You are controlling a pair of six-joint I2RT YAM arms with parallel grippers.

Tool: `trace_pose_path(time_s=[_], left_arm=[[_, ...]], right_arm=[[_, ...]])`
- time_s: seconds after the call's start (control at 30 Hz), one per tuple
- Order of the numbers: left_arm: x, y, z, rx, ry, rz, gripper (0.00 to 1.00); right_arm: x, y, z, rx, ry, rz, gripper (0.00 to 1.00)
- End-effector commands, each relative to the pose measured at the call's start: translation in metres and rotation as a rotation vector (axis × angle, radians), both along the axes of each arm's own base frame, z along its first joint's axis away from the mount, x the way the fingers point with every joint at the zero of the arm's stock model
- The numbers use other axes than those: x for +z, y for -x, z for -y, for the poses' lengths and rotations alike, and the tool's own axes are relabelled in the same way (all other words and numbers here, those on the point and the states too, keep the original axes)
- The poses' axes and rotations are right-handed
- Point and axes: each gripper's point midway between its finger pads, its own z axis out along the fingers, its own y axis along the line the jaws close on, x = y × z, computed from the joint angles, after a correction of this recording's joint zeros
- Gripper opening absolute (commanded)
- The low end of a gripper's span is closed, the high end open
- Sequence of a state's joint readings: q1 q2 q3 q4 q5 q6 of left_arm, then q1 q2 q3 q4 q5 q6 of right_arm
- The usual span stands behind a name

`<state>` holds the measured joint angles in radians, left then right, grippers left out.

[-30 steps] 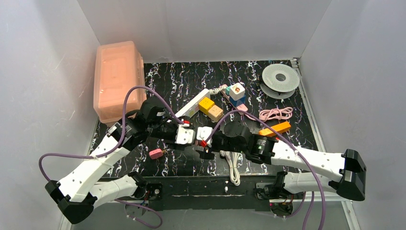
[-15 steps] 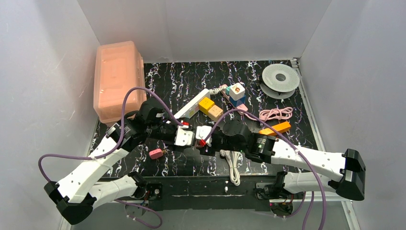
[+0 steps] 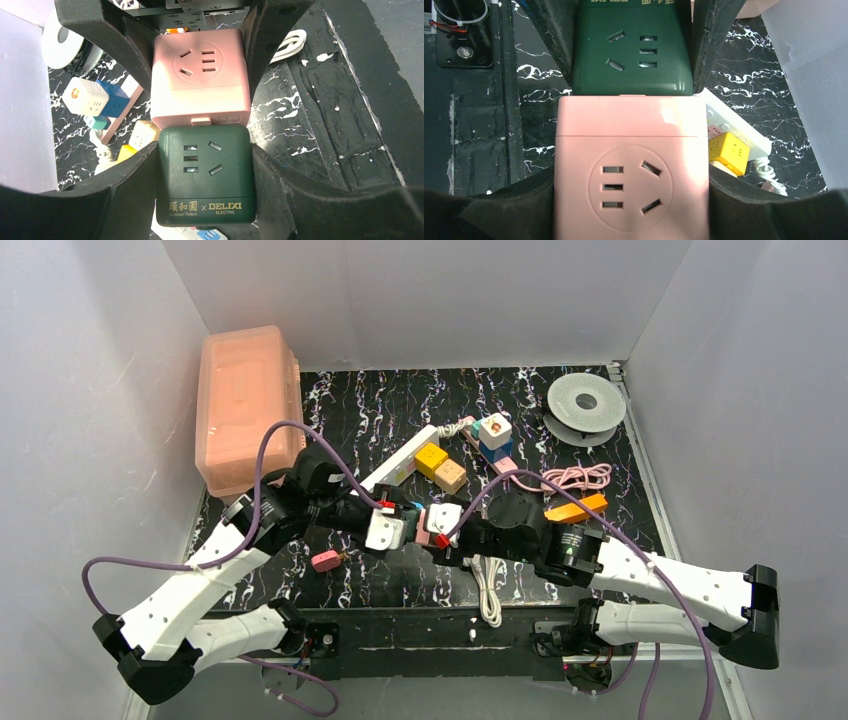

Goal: Pull the plug off the socket
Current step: Remove the plug from the socket.

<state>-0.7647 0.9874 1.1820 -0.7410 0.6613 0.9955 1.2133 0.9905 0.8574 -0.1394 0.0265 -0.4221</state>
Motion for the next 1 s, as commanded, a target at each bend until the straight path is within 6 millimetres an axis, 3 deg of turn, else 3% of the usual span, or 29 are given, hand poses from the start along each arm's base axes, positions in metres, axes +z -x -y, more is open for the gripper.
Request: trace_pose_path(time_s=[0.0,0.3,0.77,0.97], left_arm=[[0.003,-0.003,-0.022,0.015,-0.066,0.100,0.00],[0.004,-0.015,-0.033,0.059,-0.139,0.163,0.00],[-0.010,0.001,-0.059,0.030,-0.255,0.149,0.00],[-0.003,-0.003,-0.041,0.013,-0.219,0.138,0.00]], right_arm=[[-0.018,0.005,0.031,-0.043,0.112,-0.050,0.01],[-0.032,0.007,0.044,-0.077,0.194,-0.102,0.01],[-0.063,0.008,0.061,-0.147,0.295,-0.169,0.01],[-0.066,0.008,0.038,-0.116,0.285,-0.198,0.01]])
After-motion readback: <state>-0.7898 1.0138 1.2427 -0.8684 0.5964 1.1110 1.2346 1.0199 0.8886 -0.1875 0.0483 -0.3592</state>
